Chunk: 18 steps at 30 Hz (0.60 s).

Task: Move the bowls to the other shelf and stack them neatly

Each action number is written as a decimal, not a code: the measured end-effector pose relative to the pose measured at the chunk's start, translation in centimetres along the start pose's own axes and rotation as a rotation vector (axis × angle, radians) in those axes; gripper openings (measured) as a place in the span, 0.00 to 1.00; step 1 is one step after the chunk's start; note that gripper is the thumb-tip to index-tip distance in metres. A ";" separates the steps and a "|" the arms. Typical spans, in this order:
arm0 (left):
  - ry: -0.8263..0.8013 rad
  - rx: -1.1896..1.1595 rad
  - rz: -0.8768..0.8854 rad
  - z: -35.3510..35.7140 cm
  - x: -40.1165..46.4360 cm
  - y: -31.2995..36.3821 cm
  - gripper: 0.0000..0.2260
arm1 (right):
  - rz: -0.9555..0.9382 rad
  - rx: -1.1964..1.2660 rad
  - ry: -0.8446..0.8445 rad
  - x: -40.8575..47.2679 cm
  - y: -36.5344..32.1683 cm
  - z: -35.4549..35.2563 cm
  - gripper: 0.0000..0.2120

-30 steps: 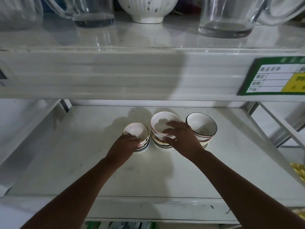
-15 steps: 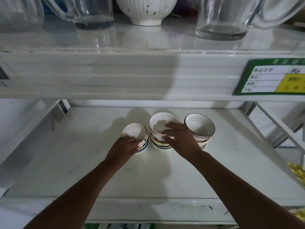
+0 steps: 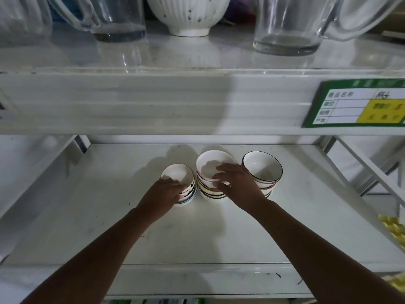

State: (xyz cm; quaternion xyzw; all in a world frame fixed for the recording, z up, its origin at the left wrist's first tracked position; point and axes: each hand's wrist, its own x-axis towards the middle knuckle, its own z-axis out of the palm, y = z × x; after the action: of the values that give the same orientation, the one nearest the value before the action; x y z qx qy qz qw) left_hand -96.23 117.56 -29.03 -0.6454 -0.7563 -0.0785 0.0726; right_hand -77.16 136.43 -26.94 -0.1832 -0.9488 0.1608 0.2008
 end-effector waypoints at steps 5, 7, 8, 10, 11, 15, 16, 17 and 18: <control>-0.015 -0.075 -0.042 0.5 0.2 -0.5 0.17 | 0.013 0.025 -0.006 -0.1 0.0 -0.4 0.12; 0.000 -0.108 -0.053 0.4 0.2 -0.6 0.17 | 0.030 0.042 -0.001 -0.1 0.1 -0.8 0.12; -0.006 -0.119 -0.066 0.1 0.2 -0.4 0.17 | 0.041 0.050 -0.007 -0.2 0.2 -1.2 0.13; 0.012 -0.132 -0.060 0.1 0.0 -0.3 0.17 | 0.037 0.039 0.022 -0.4 0.5 -1.7 0.14; 0.033 -0.134 -0.051 0.3 0.0 -0.3 0.18 | 0.040 0.020 0.040 -0.6 0.6 -2.1 0.16; 0.088 -0.121 -0.070 0.6 -0.3 0.1 0.17 | 0.138 -0.052 0.146 -1.4 2.0 -3.9 0.17; 0.083 -0.121 -0.103 0.2 -0.4 0.5 0.17 | 0.171 -0.056 0.153 -1.7 2.3 -4.4 0.16; 0.112 -0.117 -0.094 0.6 -0.3 0.4 0.18 | 0.190 -0.065 0.168 -1.9 2.7 -4.9 0.15; 0.103 -0.127 -0.116 0.2 -0.2 0.7 0.18 | 0.217 -0.065 0.182 -2.2 3.0 -5.3 0.13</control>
State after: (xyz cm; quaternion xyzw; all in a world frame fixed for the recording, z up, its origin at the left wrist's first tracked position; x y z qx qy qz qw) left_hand -95.48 117.49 -29.30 -0.5992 -0.7810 -0.1635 0.0655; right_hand -72.11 139.37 -24.12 -0.3049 -0.9060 0.1335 0.2615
